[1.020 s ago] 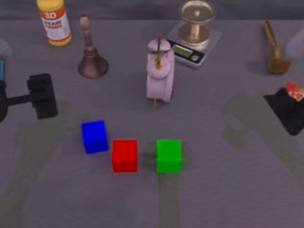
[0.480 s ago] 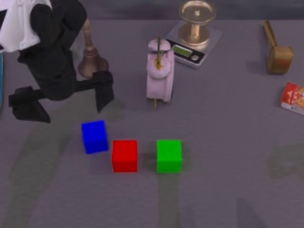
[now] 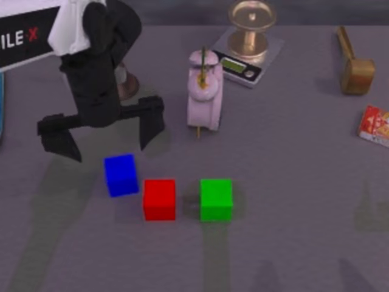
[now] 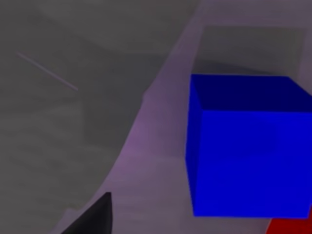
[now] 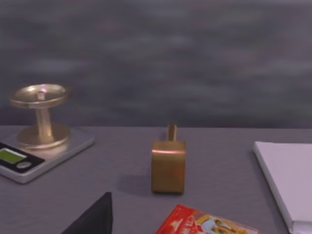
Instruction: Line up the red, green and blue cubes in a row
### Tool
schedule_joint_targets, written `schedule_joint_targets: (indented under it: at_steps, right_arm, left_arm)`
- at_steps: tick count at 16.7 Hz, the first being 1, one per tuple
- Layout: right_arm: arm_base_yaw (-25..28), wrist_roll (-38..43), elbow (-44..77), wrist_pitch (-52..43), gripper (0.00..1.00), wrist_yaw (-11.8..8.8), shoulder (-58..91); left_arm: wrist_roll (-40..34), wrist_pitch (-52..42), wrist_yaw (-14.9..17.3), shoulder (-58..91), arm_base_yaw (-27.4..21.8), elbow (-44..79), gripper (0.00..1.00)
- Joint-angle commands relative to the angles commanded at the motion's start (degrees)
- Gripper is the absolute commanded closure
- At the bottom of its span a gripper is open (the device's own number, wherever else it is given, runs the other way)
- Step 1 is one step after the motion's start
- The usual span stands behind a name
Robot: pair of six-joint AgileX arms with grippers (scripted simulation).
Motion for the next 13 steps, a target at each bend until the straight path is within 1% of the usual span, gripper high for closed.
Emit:
schedule_joint_targets:
  at_steps: [5, 7, 11, 13]
  right_arm:
    - [0.00, 0.00, 0.00, 0.00, 0.00, 0.00, 0.00]
    - [0.00, 0.00, 0.00, 0.00, 0.00, 0.00, 0.00]
    - [0.00, 0.00, 0.00, 0.00, 0.00, 0.00, 0.00]
    - [0.00, 0.00, 0.00, 0.00, 0.00, 0.00, 0.00]
  left_arm:
    - [0.12, 0.98, 0.01, 0.42, 0.18, -0.70, 0.00]
    - [0.20, 4.30, 0.01, 1.64, 0.13, -2.81, 0.00]
    - [0.21, 13.87, 0.04, 5.14, 0.13, -8.25, 0.00]
    - [0.18, 15.93, 0.05, 6.22, 0.10, -9.67, 0.00]
